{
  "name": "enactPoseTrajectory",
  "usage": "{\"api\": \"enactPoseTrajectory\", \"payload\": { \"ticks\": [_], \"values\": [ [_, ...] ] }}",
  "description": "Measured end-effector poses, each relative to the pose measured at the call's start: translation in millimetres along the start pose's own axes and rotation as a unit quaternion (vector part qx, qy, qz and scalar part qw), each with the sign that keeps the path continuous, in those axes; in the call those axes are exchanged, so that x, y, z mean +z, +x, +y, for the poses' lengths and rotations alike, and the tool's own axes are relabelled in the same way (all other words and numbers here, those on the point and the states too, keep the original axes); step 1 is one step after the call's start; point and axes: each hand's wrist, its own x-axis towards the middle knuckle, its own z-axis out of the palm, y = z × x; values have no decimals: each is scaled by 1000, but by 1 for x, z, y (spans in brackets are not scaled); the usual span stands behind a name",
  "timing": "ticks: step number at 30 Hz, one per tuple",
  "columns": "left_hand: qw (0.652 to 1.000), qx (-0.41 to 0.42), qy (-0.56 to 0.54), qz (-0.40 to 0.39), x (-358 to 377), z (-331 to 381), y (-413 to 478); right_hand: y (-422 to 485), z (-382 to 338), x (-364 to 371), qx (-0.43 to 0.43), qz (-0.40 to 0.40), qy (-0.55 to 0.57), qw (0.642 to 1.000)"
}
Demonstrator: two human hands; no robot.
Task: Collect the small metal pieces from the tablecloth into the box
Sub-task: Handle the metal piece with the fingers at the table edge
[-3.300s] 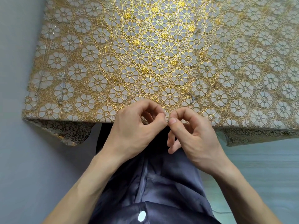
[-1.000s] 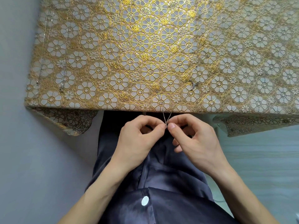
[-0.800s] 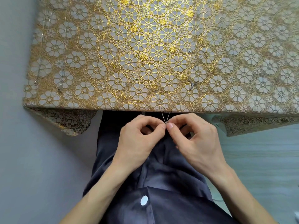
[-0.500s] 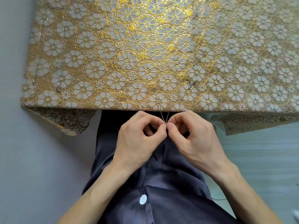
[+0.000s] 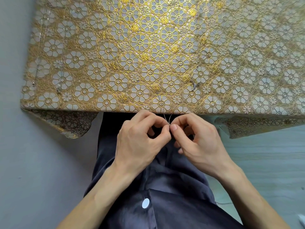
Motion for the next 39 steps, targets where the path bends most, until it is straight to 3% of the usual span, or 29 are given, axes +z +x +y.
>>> {"api": "enactPoseTrajectory", "payload": {
  "ticks": [7,10,18,21,25,29,39],
  "values": [
    [992,98,73,20,1,-7,1,0,-1,-1,-8,-4,-19,1000],
    [992,103,68,28,0,-7,1,1,-3,1,6,-4,-8,1000],
    [986,138,83,53,-1,-9,0,-1,-13,-1,118,-15,136,984],
    [979,168,101,63,0,-10,-2,-1,-13,-2,128,-22,137,982],
    [991,98,69,52,2,-5,-4,-1,-14,1,115,-26,116,986],
    [993,-62,-97,15,-1,3,-5,-2,-18,3,104,-23,127,986],
    [997,-44,-53,19,-2,0,-8,-2,-13,3,83,-11,86,993]
  ]
}}
